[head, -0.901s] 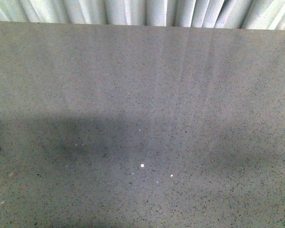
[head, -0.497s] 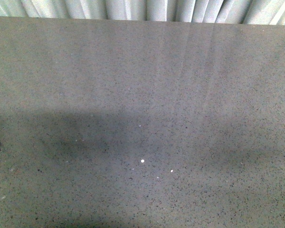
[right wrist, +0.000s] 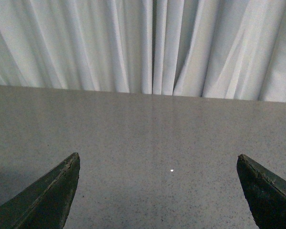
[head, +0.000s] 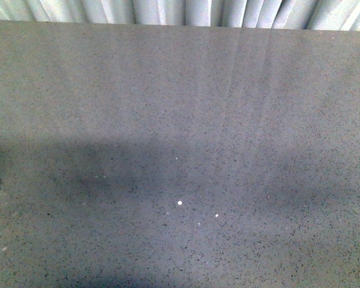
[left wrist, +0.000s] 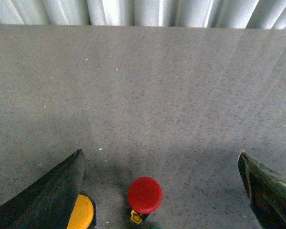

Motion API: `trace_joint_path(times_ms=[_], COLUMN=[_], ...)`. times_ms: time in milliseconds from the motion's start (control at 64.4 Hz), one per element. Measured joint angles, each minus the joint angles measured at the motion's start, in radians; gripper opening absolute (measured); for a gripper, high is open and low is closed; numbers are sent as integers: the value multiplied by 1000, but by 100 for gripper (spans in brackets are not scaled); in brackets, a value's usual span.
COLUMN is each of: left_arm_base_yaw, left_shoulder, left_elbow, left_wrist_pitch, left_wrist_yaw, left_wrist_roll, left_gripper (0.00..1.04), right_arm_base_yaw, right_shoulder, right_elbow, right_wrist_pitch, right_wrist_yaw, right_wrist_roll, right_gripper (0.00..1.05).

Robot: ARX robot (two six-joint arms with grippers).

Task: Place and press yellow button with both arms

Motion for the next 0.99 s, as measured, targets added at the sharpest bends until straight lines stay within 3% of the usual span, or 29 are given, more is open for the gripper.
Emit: trace_joint_path(times_ms=[186,466,994], left_arm_base_yaw=[67,237,251], left_shoulder=[294,513,671], left_elbow=[-9,0,29], left_wrist_pitch=[211,343,416], left_wrist_yaw=[-22,4,31], left_wrist_roll=[50,113,130], left_gripper=[96,96,96], right_arm_base_yaw=[0,0,0], right_shoulder=[0,0,0], right_elbow=[0,0,0], right_wrist_pitch=[0,0,0], right_wrist_yaw=[0,0,0], right_wrist_roll=[0,0,0], right_gripper=[96,96,96])
